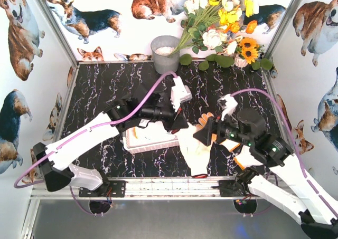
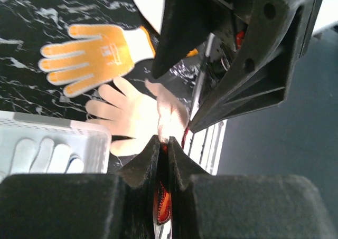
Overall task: Put the gloves into the storage basket
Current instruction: Adjust the glove, then pair the glove with the glove.
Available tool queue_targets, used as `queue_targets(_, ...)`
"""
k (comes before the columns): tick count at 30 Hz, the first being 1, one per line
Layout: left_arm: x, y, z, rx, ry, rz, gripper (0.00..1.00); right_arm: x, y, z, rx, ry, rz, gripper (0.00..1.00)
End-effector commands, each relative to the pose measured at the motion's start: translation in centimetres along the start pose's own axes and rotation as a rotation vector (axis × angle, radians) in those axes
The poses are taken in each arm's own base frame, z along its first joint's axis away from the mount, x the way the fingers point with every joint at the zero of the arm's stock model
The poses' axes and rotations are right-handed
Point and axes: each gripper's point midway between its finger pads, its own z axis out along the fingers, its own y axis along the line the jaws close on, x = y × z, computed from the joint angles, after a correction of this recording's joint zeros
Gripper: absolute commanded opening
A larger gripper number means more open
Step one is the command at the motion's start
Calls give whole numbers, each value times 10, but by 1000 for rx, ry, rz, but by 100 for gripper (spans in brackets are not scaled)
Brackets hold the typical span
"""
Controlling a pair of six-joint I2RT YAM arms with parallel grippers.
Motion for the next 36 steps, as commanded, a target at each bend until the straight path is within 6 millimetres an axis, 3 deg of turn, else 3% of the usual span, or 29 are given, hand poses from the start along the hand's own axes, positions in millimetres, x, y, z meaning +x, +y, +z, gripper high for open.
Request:
queue_targets(1,22,-17,-5,122,129,22,0,-16,38,-9,-215,-20,-225,77)
queue_targets(13,24,-35,1,258,133,3,0,-11,68,1,-430,12,-239,77)
queue_targets(21,28,-39,-1,280,159,0,0,8,70,10,-477,122,-193,74)
queue_targets(29,24,-36,0,262,123,5,0,33,55,10,-429,186,-124,66)
queue_targets(33,20,-33,1,250,113,14,0,40,52,14,-420,215,-95,47)
queue_targets(36,15,-29,-1,228,94,35,0,41,44,18,-371,211,-85,8)
